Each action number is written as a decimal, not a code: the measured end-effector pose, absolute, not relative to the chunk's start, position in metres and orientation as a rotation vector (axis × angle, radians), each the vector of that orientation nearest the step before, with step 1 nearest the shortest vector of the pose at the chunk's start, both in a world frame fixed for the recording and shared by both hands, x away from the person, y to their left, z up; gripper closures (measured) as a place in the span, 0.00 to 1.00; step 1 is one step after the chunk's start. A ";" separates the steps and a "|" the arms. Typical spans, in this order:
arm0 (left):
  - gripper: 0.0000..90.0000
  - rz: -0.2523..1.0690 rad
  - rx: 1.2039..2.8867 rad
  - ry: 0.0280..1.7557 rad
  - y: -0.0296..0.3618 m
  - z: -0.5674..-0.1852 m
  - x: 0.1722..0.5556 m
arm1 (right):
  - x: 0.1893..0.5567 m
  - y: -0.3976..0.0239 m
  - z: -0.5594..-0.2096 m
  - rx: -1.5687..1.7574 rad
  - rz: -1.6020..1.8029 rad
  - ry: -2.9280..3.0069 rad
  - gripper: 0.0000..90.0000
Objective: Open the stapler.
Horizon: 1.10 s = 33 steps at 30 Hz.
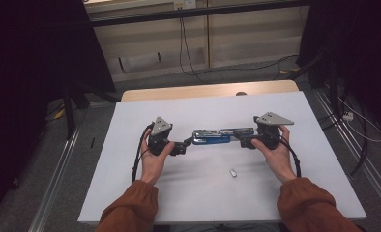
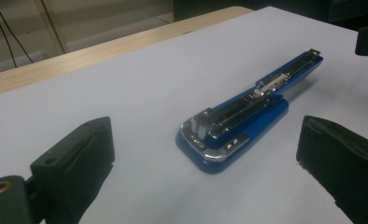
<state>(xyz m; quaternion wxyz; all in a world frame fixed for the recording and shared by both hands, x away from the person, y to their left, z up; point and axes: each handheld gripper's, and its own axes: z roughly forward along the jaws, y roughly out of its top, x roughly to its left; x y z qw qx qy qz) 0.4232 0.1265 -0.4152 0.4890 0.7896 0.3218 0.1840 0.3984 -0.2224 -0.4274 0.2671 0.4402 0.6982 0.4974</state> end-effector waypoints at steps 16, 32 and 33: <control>0.05 0.520 1.868 0.855 0.165 -0.418 0.398 | 0.376 -0.241 -0.427 1.222 1.318 1.892 0.05; 0.05 0.591 1.796 0.882 0.204 -0.415 0.356 | 0.351 -0.251 -0.429 1.209 1.314 1.896 0.05; 0.05 0.594 1.793 0.886 0.207 -0.415 0.354 | 0.349 -0.251 -0.429 1.210 1.318 1.894 0.05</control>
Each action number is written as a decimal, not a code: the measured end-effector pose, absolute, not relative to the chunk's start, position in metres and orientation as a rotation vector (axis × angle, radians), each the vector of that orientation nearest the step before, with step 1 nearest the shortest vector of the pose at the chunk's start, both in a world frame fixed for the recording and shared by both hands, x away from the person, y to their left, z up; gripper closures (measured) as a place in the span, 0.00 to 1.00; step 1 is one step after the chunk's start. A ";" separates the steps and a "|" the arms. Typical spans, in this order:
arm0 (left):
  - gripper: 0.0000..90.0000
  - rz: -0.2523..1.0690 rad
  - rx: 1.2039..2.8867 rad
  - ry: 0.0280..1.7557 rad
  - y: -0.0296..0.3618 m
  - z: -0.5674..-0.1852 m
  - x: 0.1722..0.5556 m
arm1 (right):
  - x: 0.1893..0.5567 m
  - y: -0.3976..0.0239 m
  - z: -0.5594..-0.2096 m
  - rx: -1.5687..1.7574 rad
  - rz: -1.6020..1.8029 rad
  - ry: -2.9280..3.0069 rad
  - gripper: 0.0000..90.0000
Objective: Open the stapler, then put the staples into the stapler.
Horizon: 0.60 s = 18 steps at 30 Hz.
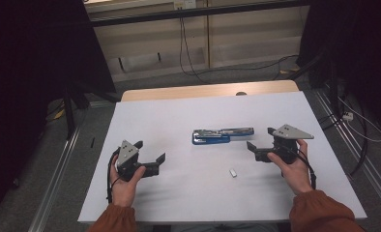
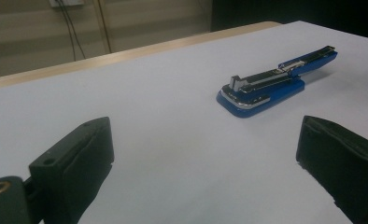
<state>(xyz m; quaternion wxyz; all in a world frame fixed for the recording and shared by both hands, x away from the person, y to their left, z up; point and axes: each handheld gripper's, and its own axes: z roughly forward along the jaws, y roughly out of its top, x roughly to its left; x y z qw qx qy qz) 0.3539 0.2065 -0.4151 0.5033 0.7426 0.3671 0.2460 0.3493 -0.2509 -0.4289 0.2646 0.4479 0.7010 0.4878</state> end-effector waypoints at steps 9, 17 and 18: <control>0.04 0.625 1.753 0.934 0.221 -0.413 0.333 | 0.332 -0.246 -0.430 1.187 1.322 1.960 0.05; 0.04 0.615 1.768 0.911 0.222 -0.413 0.320 | 0.333 -0.242 -0.429 1.224 1.317 1.995 0.06; 0.04 0.621 1.763 0.915 0.223 -0.413 0.319 | 0.334 -0.242 -0.429 1.223 1.309 2.008 0.06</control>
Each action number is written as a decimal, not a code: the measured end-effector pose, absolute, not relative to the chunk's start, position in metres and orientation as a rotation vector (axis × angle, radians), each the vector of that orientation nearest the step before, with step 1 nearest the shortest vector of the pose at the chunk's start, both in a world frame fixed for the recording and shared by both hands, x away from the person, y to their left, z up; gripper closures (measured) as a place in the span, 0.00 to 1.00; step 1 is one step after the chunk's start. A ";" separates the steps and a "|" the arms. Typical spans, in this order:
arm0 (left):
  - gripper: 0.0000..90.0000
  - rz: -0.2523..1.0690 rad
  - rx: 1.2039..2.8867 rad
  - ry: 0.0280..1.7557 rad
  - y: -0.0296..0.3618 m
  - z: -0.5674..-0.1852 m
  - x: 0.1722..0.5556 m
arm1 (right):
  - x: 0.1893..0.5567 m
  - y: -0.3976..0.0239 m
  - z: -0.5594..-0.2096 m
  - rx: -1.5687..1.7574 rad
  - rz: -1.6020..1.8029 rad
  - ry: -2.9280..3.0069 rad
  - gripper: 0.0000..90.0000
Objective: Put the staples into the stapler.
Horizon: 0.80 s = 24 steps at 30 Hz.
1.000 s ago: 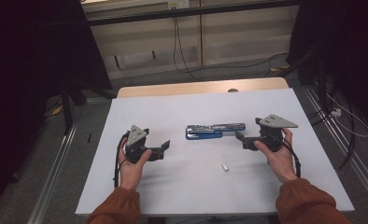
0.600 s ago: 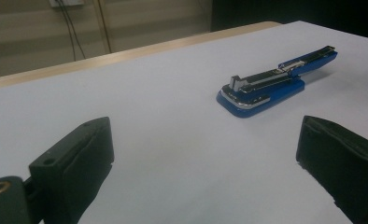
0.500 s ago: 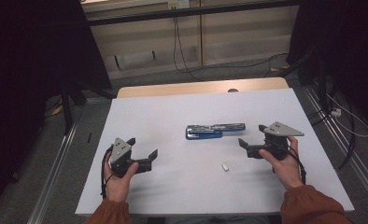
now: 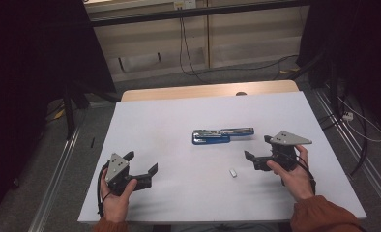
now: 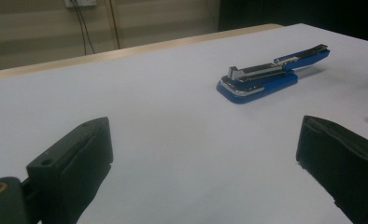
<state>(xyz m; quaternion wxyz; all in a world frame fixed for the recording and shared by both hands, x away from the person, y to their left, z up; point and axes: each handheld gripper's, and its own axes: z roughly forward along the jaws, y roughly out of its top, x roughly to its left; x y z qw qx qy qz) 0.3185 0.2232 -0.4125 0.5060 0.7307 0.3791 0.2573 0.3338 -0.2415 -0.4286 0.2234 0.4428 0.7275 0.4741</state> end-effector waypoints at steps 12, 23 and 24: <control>0.05 0.579 1.774 0.937 0.226 -0.415 0.314 | 0.343 -0.233 -0.425 1.242 1.253 2.196 0.07; 0.05 0.575 1.775 0.921 0.219 -0.415 0.313 | 0.344 -0.220 -0.430 1.207 1.274 2.349 0.10; 0.05 0.579 1.786 0.918 0.219 -0.415 0.314 | 0.344 -0.218 -0.429 1.202 1.264 2.354 0.10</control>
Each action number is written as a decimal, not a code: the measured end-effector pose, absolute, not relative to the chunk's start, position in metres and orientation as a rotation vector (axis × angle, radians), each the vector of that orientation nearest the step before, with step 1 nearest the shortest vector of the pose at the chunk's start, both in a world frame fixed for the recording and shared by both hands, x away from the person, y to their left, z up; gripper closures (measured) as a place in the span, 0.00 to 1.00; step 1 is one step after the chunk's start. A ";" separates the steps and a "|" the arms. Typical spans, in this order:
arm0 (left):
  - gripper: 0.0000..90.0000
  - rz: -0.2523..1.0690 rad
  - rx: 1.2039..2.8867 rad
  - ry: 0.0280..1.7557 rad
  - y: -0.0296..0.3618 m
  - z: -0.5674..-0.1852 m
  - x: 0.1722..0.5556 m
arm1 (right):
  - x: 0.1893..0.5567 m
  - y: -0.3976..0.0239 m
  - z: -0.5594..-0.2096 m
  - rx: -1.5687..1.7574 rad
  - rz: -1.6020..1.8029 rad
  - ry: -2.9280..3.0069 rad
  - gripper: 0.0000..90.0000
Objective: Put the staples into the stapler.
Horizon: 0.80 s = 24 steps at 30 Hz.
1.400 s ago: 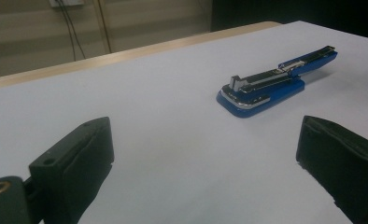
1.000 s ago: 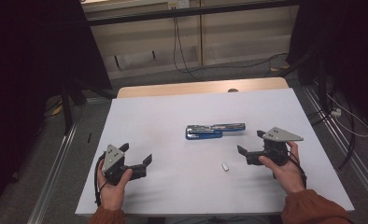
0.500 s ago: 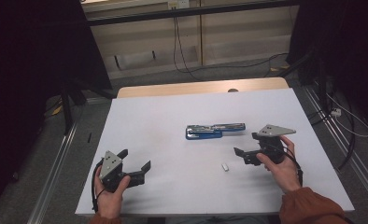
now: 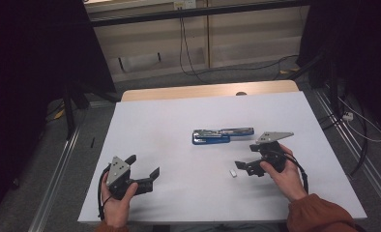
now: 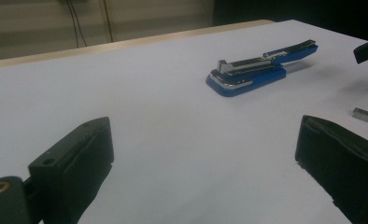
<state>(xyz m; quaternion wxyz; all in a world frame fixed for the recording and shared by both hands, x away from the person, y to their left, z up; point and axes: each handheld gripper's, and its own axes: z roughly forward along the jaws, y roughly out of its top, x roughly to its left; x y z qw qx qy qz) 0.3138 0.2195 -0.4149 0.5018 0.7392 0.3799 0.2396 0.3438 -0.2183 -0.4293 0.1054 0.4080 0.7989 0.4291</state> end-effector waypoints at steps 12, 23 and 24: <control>0.05 0.578 1.799 0.911 0.216 -0.417 0.316 | 0.348 -0.204 -0.428 1.153 1.117 2.482 0.21; 0.05 0.561 1.835 0.888 0.211 -0.419 0.316 | 0.352 -0.194 -0.430 1.160 1.006 2.640 0.42; 0.05 0.557 1.842 0.883 0.210 -0.419 0.316 | 0.352 -0.193 -0.429 1.155 1.006 2.651 0.45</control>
